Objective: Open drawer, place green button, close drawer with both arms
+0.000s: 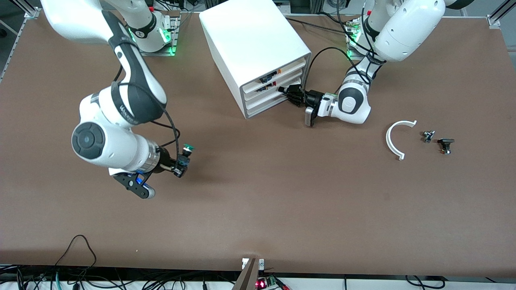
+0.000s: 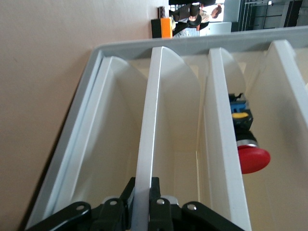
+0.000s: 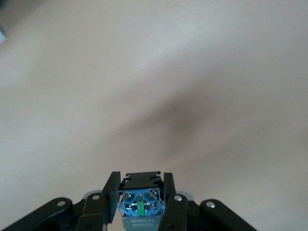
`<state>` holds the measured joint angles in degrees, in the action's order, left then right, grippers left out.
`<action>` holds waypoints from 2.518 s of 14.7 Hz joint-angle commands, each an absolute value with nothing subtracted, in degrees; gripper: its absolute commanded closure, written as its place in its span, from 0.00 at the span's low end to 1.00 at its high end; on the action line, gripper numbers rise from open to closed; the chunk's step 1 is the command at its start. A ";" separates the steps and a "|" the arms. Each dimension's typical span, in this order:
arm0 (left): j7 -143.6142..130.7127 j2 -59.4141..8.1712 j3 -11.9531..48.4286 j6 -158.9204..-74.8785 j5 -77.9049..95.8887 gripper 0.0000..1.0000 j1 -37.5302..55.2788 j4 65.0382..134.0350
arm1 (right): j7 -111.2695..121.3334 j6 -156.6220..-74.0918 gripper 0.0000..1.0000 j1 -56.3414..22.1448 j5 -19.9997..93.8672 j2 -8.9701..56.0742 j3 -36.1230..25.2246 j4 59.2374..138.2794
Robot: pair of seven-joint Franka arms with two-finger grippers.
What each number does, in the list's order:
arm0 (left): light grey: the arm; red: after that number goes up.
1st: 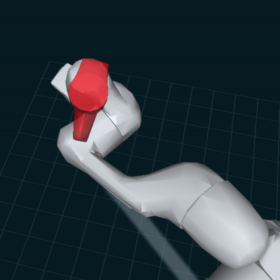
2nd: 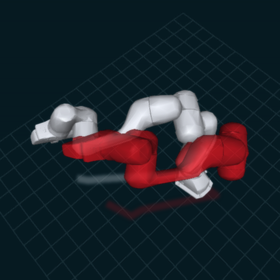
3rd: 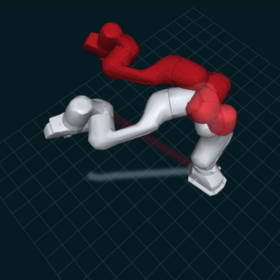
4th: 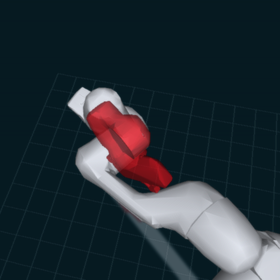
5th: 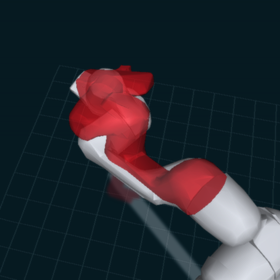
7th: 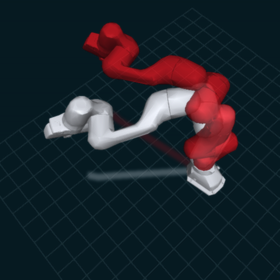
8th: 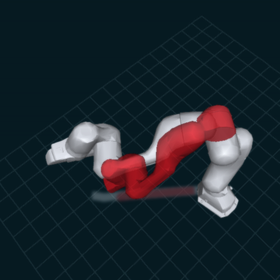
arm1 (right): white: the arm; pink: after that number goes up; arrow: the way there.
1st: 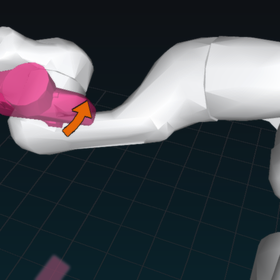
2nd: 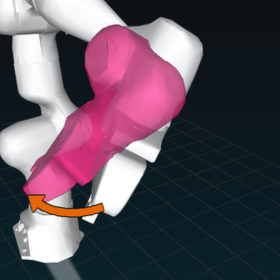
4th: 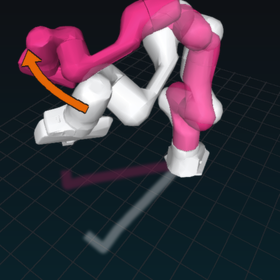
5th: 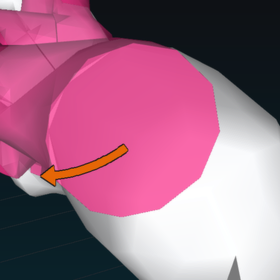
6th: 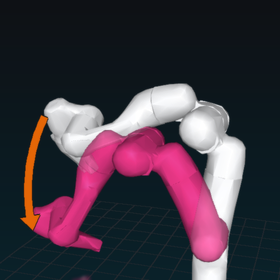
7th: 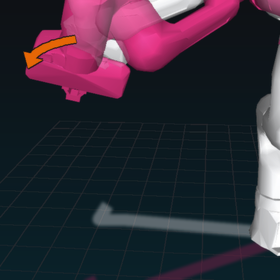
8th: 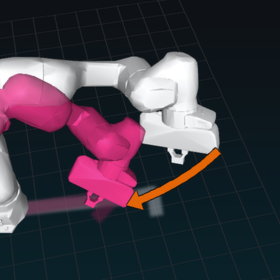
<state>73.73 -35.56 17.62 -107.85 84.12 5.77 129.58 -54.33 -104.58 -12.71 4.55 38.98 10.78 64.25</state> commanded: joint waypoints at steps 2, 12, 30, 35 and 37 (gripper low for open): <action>71.20 -35.51 16.96 -108.46 84.90 1.00 2.64 125.61 | -66.50 -112.04 1.00 -14.31 4.49 38.58 14.06 63.54; 62.67 -37.09 10.81 -108.37 72.34 0.45 1.58 115.14 | -98.85 -115.49 1.00 -31.45 -6.41 39.90 13.80 63.63; 13.92 -31.03 9.67 -84.74 28.41 0.00 -4.13 84.39 | -127.97 -123.66 0.76 -42.54 -13.45 51.59 12.48 64.51; -1.82 -27.08 10.63 -82.97 17.25 0.00 0.60 80.07 | -127.44 -123.05 0.00 -42.02 -13.45 50.10 12.31 63.81; -5.00 -25.76 10.63 -83.06 12.41 0.00 2.98 79.89 | -124.74 -122.52 0.00 -40.62 -13.45 48.53 11.26 63.72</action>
